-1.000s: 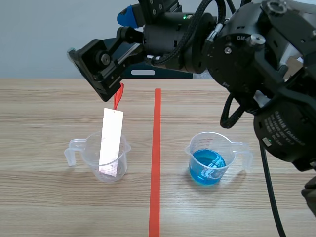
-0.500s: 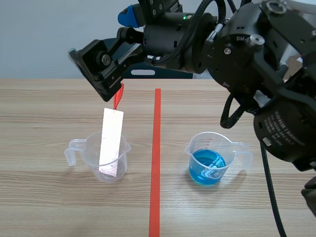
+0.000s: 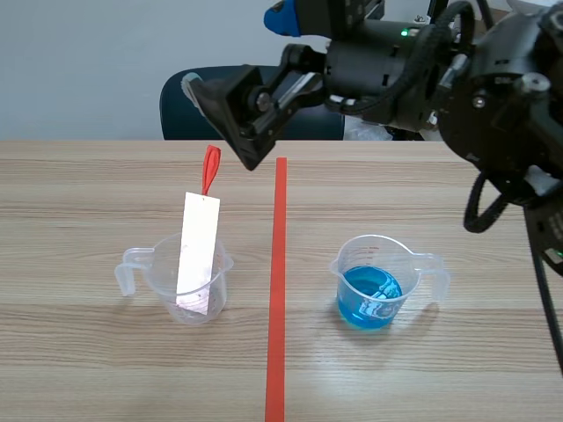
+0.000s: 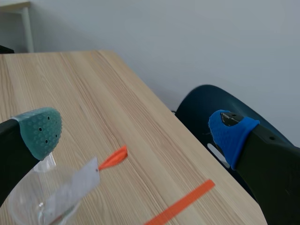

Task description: Do the redox reaction experiment. return to the home posture

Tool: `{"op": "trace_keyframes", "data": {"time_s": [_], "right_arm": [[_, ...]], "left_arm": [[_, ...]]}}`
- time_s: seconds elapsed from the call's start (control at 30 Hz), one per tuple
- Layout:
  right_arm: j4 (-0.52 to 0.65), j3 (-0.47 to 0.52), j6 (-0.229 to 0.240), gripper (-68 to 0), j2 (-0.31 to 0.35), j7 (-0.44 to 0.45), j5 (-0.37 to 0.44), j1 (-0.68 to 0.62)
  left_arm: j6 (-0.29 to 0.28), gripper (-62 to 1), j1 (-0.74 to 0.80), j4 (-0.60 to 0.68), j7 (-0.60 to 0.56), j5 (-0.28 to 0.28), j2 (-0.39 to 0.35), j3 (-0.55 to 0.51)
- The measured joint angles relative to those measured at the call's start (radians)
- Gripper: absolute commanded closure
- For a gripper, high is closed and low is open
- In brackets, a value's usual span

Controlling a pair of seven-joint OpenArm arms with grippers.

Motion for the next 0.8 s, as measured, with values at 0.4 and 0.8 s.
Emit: {"op": "trace_keyframes", "data": {"time_s": [0.4,0.8], "right_arm": [[0.0,0.253,0.001,-67.9,0.267,0.185,-0.005,-0.262],[0.0,0.589,0.001,-67.9,0.356,0.294,-0.037,-0.568]], "left_arm": [[0.0,-62.3,0.0,0.167,0.158,0.003,-0.086,0.0],[-0.004,-62.3,0.001,0.467,0.513,0.007,-0.116,-0.113]]}}
